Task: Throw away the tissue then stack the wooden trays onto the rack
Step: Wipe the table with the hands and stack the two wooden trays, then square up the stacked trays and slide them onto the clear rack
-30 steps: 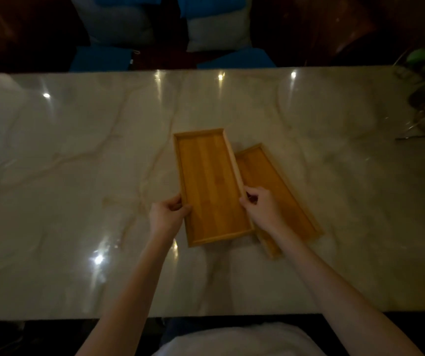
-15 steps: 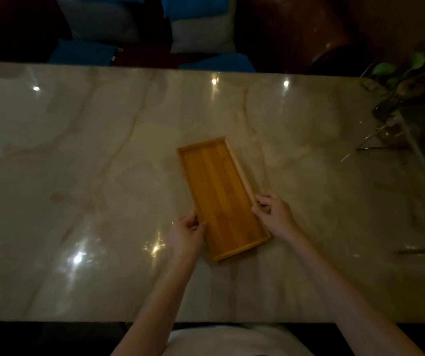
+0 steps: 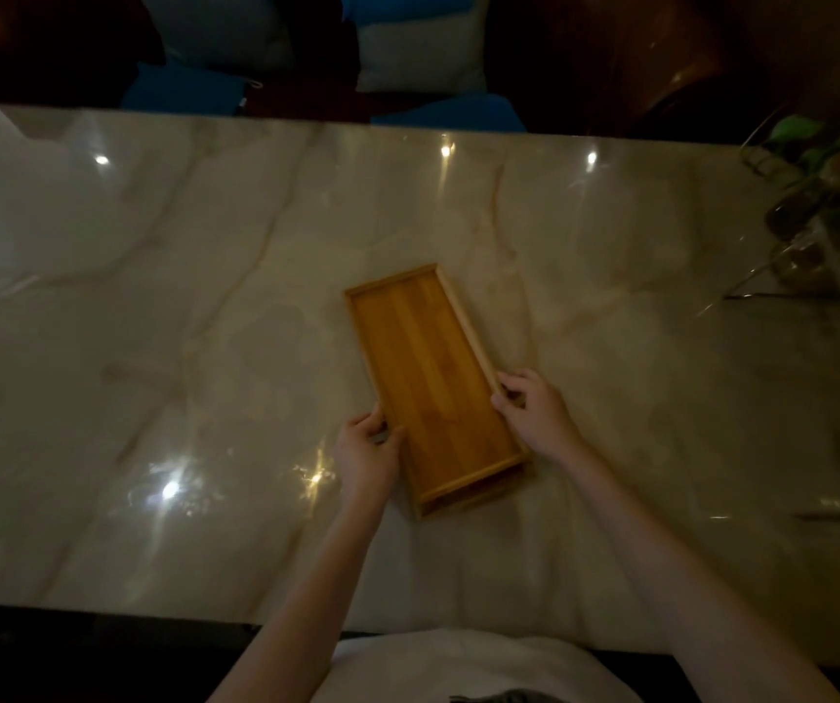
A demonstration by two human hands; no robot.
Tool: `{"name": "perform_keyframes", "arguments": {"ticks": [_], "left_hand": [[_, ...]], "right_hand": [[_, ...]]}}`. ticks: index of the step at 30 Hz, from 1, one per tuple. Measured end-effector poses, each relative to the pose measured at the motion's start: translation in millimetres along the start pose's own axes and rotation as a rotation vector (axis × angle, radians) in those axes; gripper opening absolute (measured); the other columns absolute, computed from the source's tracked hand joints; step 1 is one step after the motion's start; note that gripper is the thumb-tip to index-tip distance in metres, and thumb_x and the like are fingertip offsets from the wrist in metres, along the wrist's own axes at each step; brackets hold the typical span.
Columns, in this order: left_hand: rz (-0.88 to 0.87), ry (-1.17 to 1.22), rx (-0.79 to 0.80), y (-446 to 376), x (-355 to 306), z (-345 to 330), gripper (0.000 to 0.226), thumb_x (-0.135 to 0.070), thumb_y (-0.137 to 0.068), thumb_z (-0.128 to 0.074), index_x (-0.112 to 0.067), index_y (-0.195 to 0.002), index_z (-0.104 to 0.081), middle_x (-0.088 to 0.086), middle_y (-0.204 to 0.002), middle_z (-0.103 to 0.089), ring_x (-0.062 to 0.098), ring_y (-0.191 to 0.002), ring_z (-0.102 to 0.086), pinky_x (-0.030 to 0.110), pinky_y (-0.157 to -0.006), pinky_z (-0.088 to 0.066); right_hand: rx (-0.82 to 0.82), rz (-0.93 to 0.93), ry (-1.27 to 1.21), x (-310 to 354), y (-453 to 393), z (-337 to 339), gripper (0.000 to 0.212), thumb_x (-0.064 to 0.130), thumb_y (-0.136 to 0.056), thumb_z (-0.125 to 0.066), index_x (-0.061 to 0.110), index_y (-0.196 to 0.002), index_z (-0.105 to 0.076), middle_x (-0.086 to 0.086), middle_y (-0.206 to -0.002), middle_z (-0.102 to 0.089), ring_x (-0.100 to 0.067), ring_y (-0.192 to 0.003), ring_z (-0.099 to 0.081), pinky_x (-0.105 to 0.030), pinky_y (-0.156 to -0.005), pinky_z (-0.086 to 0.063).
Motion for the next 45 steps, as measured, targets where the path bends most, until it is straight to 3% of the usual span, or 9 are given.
{"name": "perform_keyframes", "arguments": {"ticks": [6,11,16,20,24,29,34,39,45], "left_hand": [[0.082,0.176,0.051,-1.9,11.9,-4.3,0.026,-0.013,-0.085,-0.060,-0.009,-0.110,-0.066,0.004,-0.096,-0.067,0.016,-0.087,-0.061,0.021,-0.070,-0.050],[0.219,0.314,0.109,-0.5,32.2,-15.3,0.026,-0.015,-0.088,-0.057,-0.009,-0.111,-0.066,0.008,-0.108,-0.068,0.018,-0.094,-0.061,0.031,-0.087,-0.049],[0.175,0.254,0.123,-7.5,32.3,-16.6,0.025,-0.013,-0.089,-0.053,-0.007,-0.108,-0.068,0.011,-0.109,-0.070,0.018,-0.091,-0.062,0.031,-0.082,-0.050],[0.149,0.282,0.147,-16.6,30.7,-13.4,0.026,-0.008,-0.090,-0.050,-0.005,-0.109,-0.067,0.007,-0.099,-0.068,0.010,-0.073,-0.060,0.010,-0.057,-0.052],[0.140,0.279,0.140,-32.9,24.4,-1.6,0.022,-0.007,-0.090,-0.048,-0.011,-0.093,-0.070,-0.003,-0.069,-0.071,0.017,-0.072,-0.058,0.027,-0.065,-0.049],[0.068,0.224,0.140,-55.5,4.7,12.6,0.031,-0.004,-0.093,-0.043,0.003,-0.121,-0.056,0.007,-0.102,-0.057,0.012,-0.075,-0.055,0.000,-0.044,-0.041],[0.036,0.146,0.183,-79.9,-0.1,15.5,0.029,-0.010,-0.093,-0.044,-0.004,-0.114,-0.062,-0.004,-0.073,-0.061,0.004,-0.066,-0.053,0.013,-0.058,-0.043],[0.030,0.120,0.271,-80.2,-5.4,15.4,0.033,-0.016,-0.094,-0.045,-0.003,-0.122,-0.057,0.004,-0.104,-0.060,0.014,-0.089,-0.054,0.016,-0.068,-0.041],[-0.184,-0.024,0.429,-41.7,1.3,25.8,0.050,-0.035,-0.066,-0.047,-0.016,-0.109,-0.066,0.009,-0.096,-0.066,0.024,-0.097,-0.059,0.040,-0.094,-0.045]], "right_hand": [[0.019,-0.090,-0.137,-9.3,3.3,-0.4,0.038,0.017,-0.090,-0.054,0.001,-0.125,-0.053,-0.018,-0.129,-0.057,-0.028,-0.117,-0.054,-0.030,-0.095,-0.041],[-0.031,-0.181,-0.236,-21.4,6.8,-0.4,0.036,0.018,-0.090,-0.054,-0.001,-0.120,-0.057,-0.017,-0.127,-0.060,-0.025,-0.119,-0.054,-0.022,-0.088,-0.038],[-0.075,-0.173,-0.288,-16.9,14.2,-3.0,0.033,0.016,-0.091,-0.052,-0.010,-0.110,-0.061,-0.031,-0.116,-0.063,-0.039,-0.111,-0.057,-0.041,-0.091,-0.045],[-0.087,-0.167,-0.304,-13.5,16.7,-12.3,0.030,0.013,-0.092,-0.051,-0.006,-0.113,-0.061,-0.024,-0.116,-0.065,-0.023,-0.103,-0.059,-0.026,-0.078,-0.043],[-0.115,-0.171,-0.325,-4.0,17.1,-20.2,0.029,0.012,-0.092,-0.050,-0.010,-0.108,-0.062,-0.031,-0.113,-0.064,-0.039,-0.109,-0.058,-0.042,-0.091,-0.044],[-0.124,-0.155,-0.349,10.6,8.7,-31.7,0.028,0.011,-0.092,-0.049,-0.012,-0.101,-0.064,-0.030,-0.108,-0.066,-0.040,-0.107,-0.058,-0.042,-0.089,-0.045],[-0.105,-0.152,-0.354,17.8,-1.2,-37.1,0.032,0.015,-0.092,-0.048,-0.013,-0.094,-0.063,-0.035,-0.098,-0.066,-0.046,-0.095,-0.061,-0.048,-0.081,-0.049],[-0.074,-0.155,-0.348,24.2,-0.9,-32.1,0.033,0.013,-0.093,-0.047,-0.014,-0.107,-0.060,-0.033,-0.114,-0.062,-0.042,-0.109,-0.056,-0.046,-0.092,-0.043],[0.120,-0.122,-0.307,10.3,16.5,-51.6,0.026,0.009,-0.087,-0.051,0.002,-0.109,-0.065,-0.017,-0.112,-0.067,-0.031,-0.107,-0.060,-0.038,-0.092,-0.047]]}}
Point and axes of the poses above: each hand's wrist, its own y-axis away from the middle knuckle, its own z-axis out of the back of the hand, x = y × z, the point moved 10 cm from there along -y, towards the middle knuckle
